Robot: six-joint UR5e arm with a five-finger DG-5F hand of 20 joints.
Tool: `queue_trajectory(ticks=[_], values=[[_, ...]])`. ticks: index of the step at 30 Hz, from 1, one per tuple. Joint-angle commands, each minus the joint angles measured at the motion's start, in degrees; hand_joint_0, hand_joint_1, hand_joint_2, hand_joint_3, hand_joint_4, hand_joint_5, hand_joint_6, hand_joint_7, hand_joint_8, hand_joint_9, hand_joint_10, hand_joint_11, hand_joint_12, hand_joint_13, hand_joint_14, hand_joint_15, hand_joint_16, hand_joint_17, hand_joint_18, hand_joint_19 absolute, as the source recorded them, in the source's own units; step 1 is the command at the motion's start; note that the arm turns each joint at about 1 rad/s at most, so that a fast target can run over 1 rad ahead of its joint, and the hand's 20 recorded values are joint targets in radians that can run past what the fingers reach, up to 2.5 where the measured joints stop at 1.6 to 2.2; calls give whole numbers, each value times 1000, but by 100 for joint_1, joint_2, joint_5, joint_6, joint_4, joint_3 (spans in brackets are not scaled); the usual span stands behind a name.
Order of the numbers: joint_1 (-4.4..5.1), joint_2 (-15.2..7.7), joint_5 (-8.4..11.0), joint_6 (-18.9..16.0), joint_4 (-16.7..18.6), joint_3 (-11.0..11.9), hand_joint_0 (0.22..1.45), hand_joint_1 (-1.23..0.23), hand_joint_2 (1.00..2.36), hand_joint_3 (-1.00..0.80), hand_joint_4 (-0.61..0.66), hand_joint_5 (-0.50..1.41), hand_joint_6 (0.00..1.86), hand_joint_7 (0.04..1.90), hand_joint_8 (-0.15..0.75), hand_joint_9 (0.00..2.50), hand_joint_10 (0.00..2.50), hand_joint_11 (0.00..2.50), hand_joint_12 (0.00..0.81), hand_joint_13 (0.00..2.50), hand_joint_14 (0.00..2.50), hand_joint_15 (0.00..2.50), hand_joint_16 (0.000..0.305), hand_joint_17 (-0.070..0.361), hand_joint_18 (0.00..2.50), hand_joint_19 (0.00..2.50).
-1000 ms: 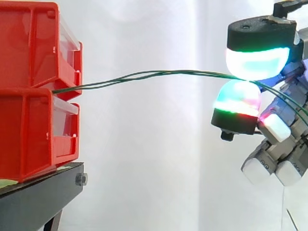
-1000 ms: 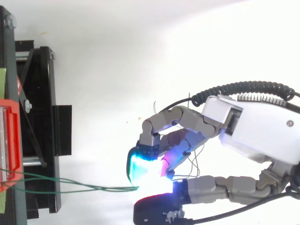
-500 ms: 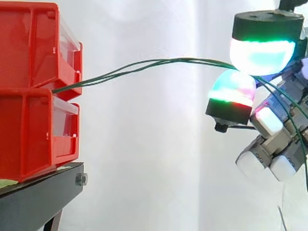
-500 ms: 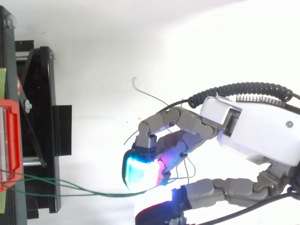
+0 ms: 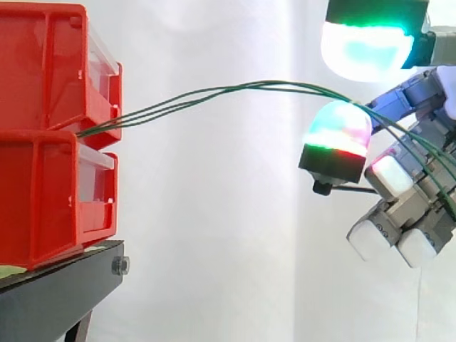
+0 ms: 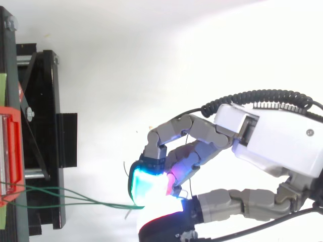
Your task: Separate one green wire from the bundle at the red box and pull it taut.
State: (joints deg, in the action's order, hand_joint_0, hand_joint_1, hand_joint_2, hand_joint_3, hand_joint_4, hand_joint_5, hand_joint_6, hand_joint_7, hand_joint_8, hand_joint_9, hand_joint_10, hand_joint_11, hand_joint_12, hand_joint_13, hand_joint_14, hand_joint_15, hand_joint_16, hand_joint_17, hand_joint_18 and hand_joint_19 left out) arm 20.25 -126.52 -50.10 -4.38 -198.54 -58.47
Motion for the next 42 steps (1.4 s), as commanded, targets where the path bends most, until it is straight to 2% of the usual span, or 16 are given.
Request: queue_trajectory(ticks=[1, 5, 8, 13, 17, 22, 28, 33, 36, 42], values=[[5, 5, 0, -160, 175, -138, 467, -632, 1000, -500, 125, -134, 849, 967, 278, 1102, 14, 471, 363, 773, 13, 346, 56, 126, 692, 482], [-4, 5, -26, -230, 606, -358, 481, -627, 1000, -500, 138, -130, 814, 967, 269, 1093, 16, 473, 359, 770, 14, 351, 55, 124, 676, 489], [-13, 5, -26, -230, 711, -420, 496, -635, 1000, -500, 133, -120, 768, 993, 264, 1083, 18, 482, 355, 764, 14, 350, 54, 121, 663, 503], [-13, 5, -61, -239, 667, -411, 523, -699, 1005, -430, 127, -113, 710, 1065, 257, 1064, 17, 475, 343, 752, 16, 360, 52, 118, 643, 513], [-13, 5, -70, -239, 650, -420, 520, -710, 1003, -453, 136, -107, 646, 1117, 257, 1053, 18, 480, 343, 755, 14, 357, 53, 118, 642, 512], [-13, -4, -53, -239, 799, -420, 507, -708, 1000, -500, 153, -98, 594, 1194, 261, 1066, 16, 476, 340, 927, 19, 464, 54, 121, 670, 508], [-4, -48, -44, -239, 1168, -420, 520, -743, 1000, -500, 144, -111, 701, 1060, 254, 1120, 17, 521, 335, 1080, 25, 642, 52, 118, 704, 507], [-4, -57, -44, -230, 1195, -428, 556, -789, 1000, -500, 133, -138, 778, 1011, 237, 1144, 22, 665, 340, 1189, 28, 819, 51, 114, 708, 533], [5, -57, -35, -239, 1195, -428, 555, -792, 1000, -500, 135, -148, 798, 968, 240, 1219, 24, 864, 347, 1241, 28, 938, 51, 114, 719, 549], [5, -110, -44, -239, 1221, -428, 550, -784, 1000, -500, 135, -154, 804, 953, 242, 1274, 21, 979, 349, 1281, 29, 1069, 51, 116, 728, 573]])
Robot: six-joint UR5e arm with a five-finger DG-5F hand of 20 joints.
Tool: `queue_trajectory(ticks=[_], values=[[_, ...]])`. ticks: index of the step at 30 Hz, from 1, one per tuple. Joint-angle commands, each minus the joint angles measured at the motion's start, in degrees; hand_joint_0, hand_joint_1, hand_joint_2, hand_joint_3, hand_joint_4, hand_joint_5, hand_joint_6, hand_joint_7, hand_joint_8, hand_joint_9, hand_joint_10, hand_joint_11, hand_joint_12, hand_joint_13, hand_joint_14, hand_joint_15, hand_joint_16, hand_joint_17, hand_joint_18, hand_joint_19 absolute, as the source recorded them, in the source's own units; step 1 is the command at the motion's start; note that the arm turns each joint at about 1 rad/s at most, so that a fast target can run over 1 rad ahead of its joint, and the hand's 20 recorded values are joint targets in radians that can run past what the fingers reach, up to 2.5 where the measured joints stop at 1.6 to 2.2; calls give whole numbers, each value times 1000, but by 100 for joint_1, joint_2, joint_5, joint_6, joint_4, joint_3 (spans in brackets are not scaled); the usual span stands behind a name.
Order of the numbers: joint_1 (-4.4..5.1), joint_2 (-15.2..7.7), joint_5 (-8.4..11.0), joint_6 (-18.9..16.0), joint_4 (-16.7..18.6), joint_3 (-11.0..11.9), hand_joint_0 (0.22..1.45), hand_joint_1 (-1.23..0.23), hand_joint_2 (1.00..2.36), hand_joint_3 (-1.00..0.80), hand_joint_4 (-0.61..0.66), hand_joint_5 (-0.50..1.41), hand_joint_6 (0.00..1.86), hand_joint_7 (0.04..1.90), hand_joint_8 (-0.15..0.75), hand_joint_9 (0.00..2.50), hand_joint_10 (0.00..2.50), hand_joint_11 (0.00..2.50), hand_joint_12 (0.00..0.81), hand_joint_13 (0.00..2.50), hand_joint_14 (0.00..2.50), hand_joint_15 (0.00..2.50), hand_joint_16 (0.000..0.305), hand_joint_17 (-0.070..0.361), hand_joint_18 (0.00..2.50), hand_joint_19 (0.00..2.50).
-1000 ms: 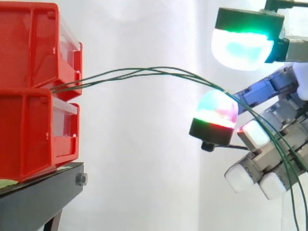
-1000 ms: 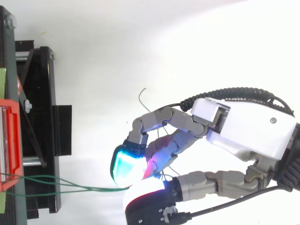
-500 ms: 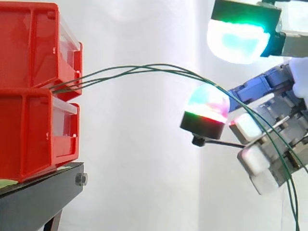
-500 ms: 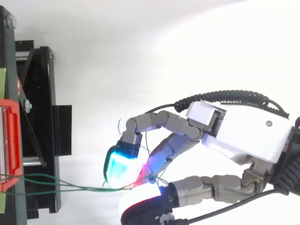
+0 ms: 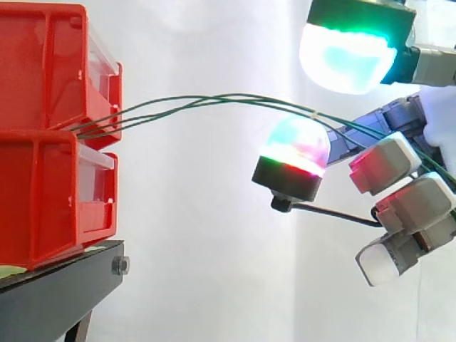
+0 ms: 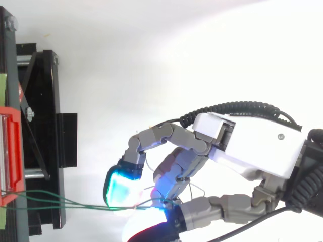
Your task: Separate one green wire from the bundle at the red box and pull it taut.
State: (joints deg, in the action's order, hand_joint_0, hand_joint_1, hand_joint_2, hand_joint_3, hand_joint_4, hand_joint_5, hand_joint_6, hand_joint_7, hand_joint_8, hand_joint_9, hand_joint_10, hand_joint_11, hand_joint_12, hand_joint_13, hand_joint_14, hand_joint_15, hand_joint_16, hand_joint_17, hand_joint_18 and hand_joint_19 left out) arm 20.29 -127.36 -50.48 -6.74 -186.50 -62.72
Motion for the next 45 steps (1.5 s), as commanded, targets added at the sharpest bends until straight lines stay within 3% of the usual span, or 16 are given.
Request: queue_trajectory(ticks=[1, 6, 15, 21, 24, 28, 32, 37, 40, 45], values=[[1, -34, -6, -3, 35, -3, 550, -781, 1000, -500, 141, -154, 805, 950, 242, 1289, 22, 1034, 354, 1305, 28, 1133, 51, 115, 729, 583], [1, -34, 3, 15, 88, -3, 563, -779, 1000, -500, 126, -158, 822, 949, 238, 1325, 20, 1140, 342, 1323, 28, 1222, 51, 114, 731, 587], [1, -34, 30, 24, 88, -3, 599, -713, 1015, -294, 83, -164, 893, 978, 245, 1329, 19, 1176, 332, 1328, 26, 1245, 50, 112, 729, 609], [-8, -34, 30, 24, 79, -3, 556, -608, 1004, -449, 118, -163, 884, 945, 248, 1331, 20, 1139, 339, 1328, 25, 1214, 51, 115, 740, 614], [-26, -34, 3, 32, 70, -12, 562, -581, 1007, -424, 112, -163, 881, 947, 240, 1331, 20, 1132, 341, 1326, 27, 1215, 51, 114, 736, 615], [-52, -25, -6, 32, 35, -3, 587, -609, 1014, -300, 95, -158, 889, 993, 245, 1330, 20, 1145, 331, 1320, 26, 1226, 50, 112, 729, 630], [-43, -34, -6, 32, 9, -3, 595, -700, 1015, -229, 111, -159, 899, 982, 264, 1310, 19, 1111, 372, 1318, 26, 1172, 54, 122, 760, 609], [-52, -34, 3, 32, 9, -3, 588, -745, 1010, -373, 123, -167, 900, 960, 248, 1286, 21, 1113, 336, 1294, 27, 1197, 51, 114, 727, 619], [-52, -25, 12, 32, 9, -3, 548, -674, 1000, -494, 123, -166, 902, 936, 251, 1292, 20, 1112, 351, 1305, 26, 1177, 52, 117, 740, 622], [-52, -25, 3, 32, 9, -3, 541, -664, 1001, -491, 122, -165, 898, 929, 254, 1303, 20, 1095, 353, 1314, 26, 1171, 52, 118, 747, 618]])
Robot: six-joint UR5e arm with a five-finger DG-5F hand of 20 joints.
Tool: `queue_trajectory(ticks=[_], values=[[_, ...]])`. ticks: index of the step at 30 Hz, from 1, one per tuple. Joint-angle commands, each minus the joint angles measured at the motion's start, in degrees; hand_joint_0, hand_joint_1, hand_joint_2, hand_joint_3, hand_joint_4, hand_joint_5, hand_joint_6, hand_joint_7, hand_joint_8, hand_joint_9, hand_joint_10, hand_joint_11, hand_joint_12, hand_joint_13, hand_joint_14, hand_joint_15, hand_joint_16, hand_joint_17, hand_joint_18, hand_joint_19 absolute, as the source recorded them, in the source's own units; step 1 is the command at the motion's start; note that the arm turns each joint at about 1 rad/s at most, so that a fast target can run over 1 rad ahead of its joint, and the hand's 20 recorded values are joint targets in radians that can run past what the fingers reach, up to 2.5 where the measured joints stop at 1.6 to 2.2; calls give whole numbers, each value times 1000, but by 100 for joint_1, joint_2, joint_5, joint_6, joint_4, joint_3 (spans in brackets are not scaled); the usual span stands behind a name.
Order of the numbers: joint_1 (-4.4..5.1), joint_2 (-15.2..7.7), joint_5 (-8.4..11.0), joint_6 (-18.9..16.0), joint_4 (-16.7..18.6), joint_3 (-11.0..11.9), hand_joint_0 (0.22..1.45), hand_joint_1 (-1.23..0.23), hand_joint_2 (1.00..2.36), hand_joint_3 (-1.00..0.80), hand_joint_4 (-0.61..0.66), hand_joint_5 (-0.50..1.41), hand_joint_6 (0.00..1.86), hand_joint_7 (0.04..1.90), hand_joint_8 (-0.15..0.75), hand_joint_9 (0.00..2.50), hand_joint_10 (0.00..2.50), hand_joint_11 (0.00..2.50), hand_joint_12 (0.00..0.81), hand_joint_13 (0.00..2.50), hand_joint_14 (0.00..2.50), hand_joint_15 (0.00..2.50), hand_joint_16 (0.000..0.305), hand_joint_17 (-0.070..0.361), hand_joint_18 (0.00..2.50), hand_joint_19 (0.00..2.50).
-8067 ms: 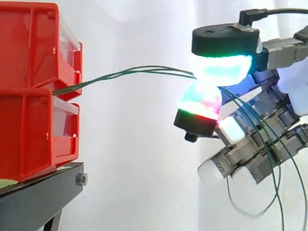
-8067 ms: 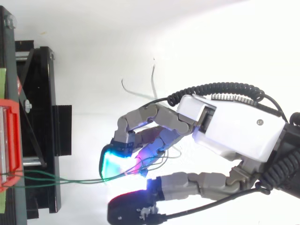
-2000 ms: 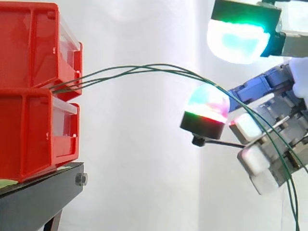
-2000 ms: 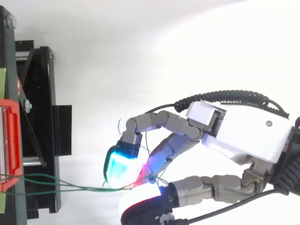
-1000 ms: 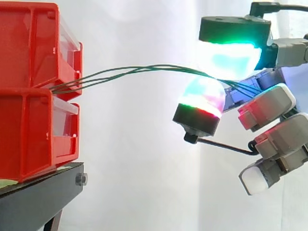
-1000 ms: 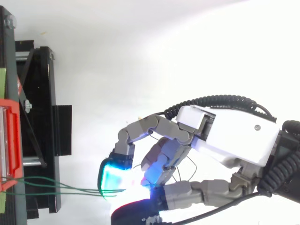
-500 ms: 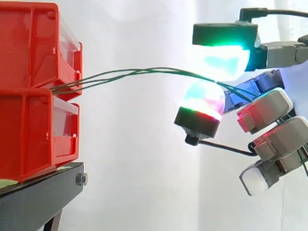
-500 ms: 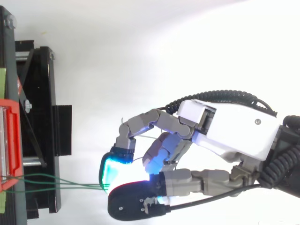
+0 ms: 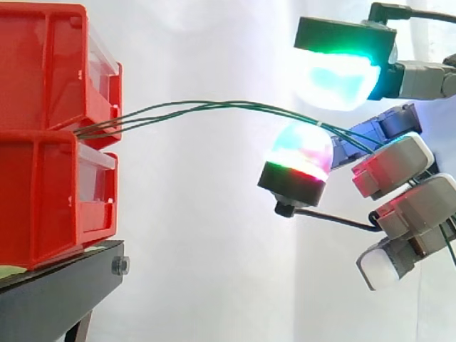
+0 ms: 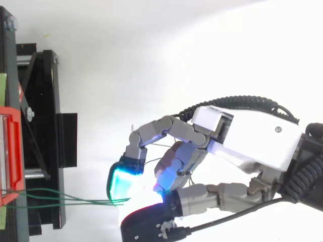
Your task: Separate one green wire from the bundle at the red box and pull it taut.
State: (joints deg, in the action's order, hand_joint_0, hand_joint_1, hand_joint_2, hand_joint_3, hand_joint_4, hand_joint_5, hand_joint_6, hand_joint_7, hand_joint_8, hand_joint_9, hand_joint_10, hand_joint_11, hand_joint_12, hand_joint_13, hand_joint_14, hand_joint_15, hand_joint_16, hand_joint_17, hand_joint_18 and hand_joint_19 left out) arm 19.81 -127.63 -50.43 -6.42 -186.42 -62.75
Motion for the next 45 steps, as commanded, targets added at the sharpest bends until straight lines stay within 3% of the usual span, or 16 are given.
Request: queue_trajectory(ticks=[1, 12, 20, 26, 37, 45], values=[[-3, 1, -2, 0, 0, 0, 556, -680, 1004, -456, 120, -164, 896, 943, 251, 1300, 20, 1095, 346, 1310, 26, 1178, 52, 117, 741, 622], [-3, 1, -2, 0, 0, 0, 627, -778, 1017, -211, 21, -160, 918, 1047, 251, 1296, 21, 1087, 343, 1305, 27, 1183, 51, 115, 737, 612], [-3, 1, -10, -9, -9, 0, 668, -856, 1016, -283, 19, -166, 920, 1011, 240, 1258, 22, 1072, 337, 1275, 28, 1177, 49, 111, 725, 601], [-3, 10, -19, -18, -62, 0, 646, -864, 1000, -500, 90, -158, 910, 997, 239, 1265, 22, 1031, 338, 1268, 28, 1170, 49, 110, 721, 601], [-3, 27, -28, -26, -114, 9, 511, -619, 1000, -500, 115, -149, 898, 975, 259, 1310, 20, 1000, 365, 1323, 26, 1137, 53, 119, 772, 606], [-3, 36, -28, -26, -176, 9, 621, -765, 1014, -315, 66, -152, 900, 1090, 245, 1289, 23, 1033, 336, 1282, 28, 1131, 50, 111, 740, 619]])
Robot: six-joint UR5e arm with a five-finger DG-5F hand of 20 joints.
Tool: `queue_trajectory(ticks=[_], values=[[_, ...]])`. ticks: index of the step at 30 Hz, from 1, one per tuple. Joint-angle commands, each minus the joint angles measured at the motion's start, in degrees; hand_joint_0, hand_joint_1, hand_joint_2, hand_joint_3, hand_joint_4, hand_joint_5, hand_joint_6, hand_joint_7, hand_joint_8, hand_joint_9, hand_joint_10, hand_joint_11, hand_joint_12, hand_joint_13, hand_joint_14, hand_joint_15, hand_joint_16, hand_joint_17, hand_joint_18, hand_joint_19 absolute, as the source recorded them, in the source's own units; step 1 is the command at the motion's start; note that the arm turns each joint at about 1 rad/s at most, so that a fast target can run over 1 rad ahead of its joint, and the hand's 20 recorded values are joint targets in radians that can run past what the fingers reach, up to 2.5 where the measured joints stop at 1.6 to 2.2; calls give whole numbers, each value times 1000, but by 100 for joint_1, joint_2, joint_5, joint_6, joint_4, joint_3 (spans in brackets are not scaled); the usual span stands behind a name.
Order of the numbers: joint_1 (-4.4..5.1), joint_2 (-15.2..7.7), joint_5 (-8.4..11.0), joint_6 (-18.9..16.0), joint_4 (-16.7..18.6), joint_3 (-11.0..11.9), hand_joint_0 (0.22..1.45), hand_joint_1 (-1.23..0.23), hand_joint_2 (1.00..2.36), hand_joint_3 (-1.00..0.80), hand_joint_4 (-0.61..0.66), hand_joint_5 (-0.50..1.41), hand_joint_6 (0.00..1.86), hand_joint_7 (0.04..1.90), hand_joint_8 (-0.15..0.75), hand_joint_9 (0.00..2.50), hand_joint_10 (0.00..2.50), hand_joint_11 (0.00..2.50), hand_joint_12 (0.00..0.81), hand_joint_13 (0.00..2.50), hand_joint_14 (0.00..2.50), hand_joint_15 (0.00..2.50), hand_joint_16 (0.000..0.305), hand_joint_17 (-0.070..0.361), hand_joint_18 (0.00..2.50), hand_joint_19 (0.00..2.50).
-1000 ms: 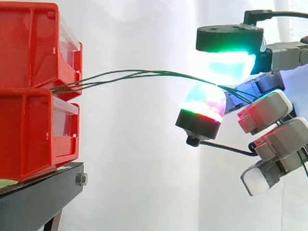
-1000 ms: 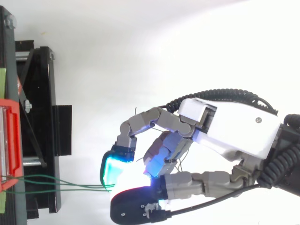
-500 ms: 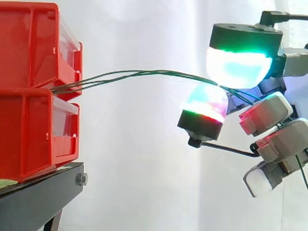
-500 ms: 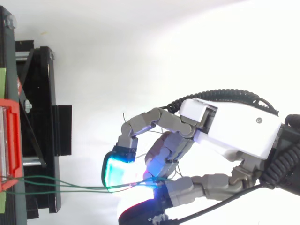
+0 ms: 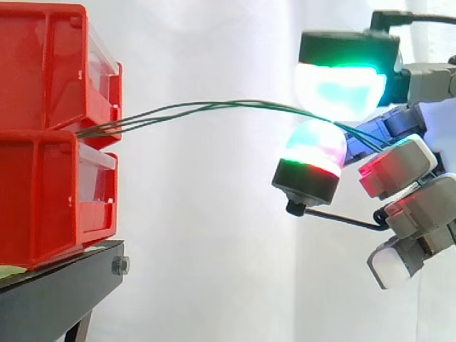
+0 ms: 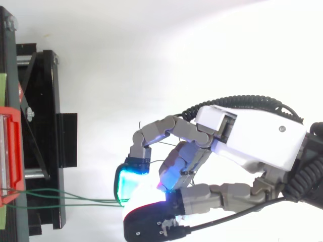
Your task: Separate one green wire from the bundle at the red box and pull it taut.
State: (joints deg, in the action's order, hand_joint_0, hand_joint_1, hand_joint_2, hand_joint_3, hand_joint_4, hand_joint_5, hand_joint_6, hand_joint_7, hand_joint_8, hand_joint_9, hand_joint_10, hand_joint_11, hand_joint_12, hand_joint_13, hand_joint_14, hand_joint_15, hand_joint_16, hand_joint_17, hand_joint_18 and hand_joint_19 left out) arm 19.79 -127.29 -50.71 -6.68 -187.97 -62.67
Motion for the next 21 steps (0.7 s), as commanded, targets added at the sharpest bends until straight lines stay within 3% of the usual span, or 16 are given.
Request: queue_trajectory(ticks=[1, 8, 21], values=[[-1, 3, 0, 0, -21, 0, 631, -793, 1015, -289, 50, -154, 906, 1093, 246, 1286, 23, 1020, 338, 1281, 29, 1129, 49, 111, 737, 618], [-1, 3, 0, 0, -30, 0, 672, -851, 1015, -304, 5, -161, 920, 1048, 246, 1259, 22, 1026, 341, 1257, 29, 1129, 49, 111, 735, 599], [-1, 38, -9, 0, -126, 9, 698, -888, 1001, -480, 42, -161, 917, 997, 238, 1250, 22, 1003, 342, 1240, 29, 1098, 48, 109, 731, 591]])
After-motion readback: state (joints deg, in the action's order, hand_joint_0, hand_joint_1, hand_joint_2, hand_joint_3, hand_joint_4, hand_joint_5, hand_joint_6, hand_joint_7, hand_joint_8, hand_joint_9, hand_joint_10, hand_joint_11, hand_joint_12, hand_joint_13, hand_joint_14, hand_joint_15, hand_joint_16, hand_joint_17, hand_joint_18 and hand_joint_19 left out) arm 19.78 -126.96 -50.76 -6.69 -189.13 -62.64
